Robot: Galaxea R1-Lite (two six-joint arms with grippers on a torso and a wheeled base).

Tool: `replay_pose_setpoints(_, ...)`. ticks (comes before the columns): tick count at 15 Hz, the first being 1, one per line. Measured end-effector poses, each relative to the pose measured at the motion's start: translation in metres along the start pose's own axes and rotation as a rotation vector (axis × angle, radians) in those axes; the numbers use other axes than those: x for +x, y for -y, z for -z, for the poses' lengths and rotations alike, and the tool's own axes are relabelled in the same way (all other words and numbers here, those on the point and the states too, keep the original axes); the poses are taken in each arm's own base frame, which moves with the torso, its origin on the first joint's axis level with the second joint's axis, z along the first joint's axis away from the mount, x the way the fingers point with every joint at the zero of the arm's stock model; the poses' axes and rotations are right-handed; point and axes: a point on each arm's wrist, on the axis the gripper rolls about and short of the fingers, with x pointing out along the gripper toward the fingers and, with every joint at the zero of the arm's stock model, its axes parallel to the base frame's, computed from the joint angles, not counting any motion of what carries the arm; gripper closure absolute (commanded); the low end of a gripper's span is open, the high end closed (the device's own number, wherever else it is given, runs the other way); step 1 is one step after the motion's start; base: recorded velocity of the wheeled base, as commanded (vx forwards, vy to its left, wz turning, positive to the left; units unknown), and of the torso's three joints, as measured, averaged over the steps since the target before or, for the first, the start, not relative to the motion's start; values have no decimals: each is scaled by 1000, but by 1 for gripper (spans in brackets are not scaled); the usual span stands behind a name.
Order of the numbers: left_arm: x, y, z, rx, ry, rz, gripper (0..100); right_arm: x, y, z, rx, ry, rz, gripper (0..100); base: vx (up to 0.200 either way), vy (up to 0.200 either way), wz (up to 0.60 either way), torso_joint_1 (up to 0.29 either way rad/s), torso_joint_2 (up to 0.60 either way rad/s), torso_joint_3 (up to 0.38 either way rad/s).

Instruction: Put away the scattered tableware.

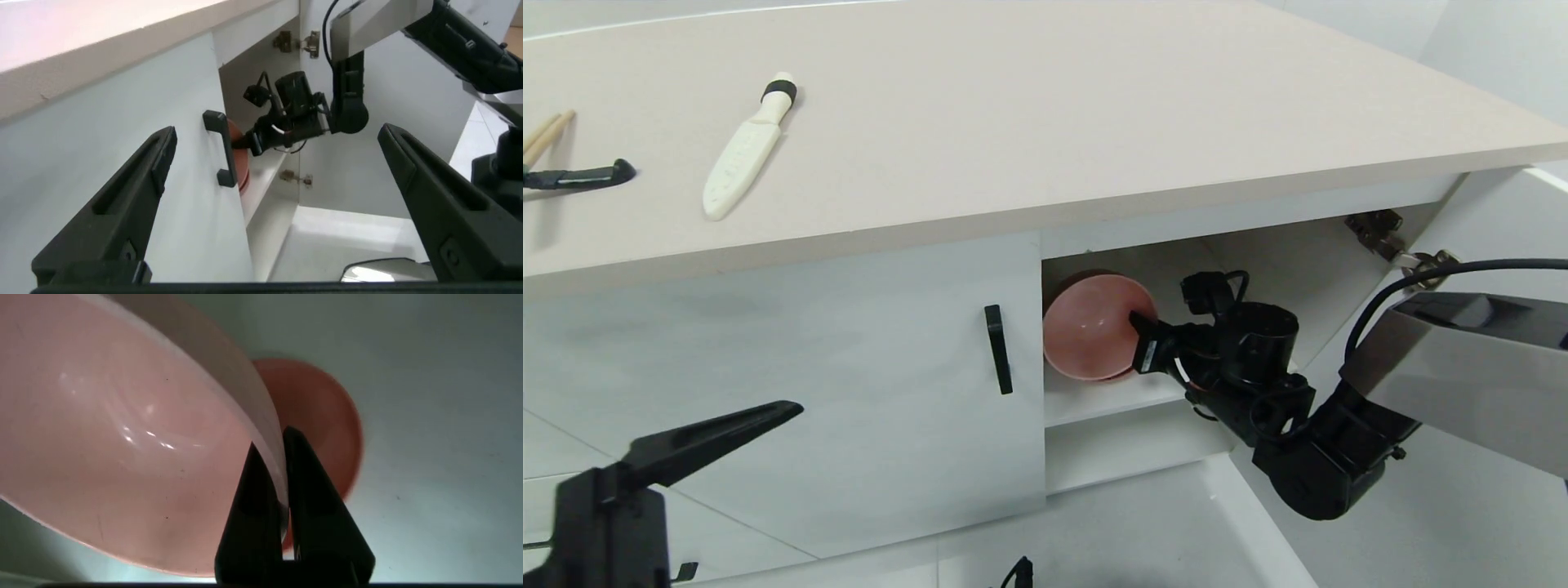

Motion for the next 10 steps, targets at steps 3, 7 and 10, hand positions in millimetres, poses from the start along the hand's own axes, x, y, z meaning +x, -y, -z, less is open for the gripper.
replay_pose_setpoints(3, -8, -1, -14, 4, 78, -24, 0, 6, 2, -1, 1, -6, 9, 100, 0, 0, 0, 0, 0, 0)
replay_pose_setpoints(7, -12, -1, -17, 12, 97, -35, 0, 10, 11, 4, 3, -16, 35, 100, 0, 0, 0, 0, 0, 0)
replay_pose_setpoints(10, -12, -1, -17, 13, 101, -37, 0, 9, 14, 6, 3, -25, 43, 100, 0, 0, 0, 0, 0, 0)
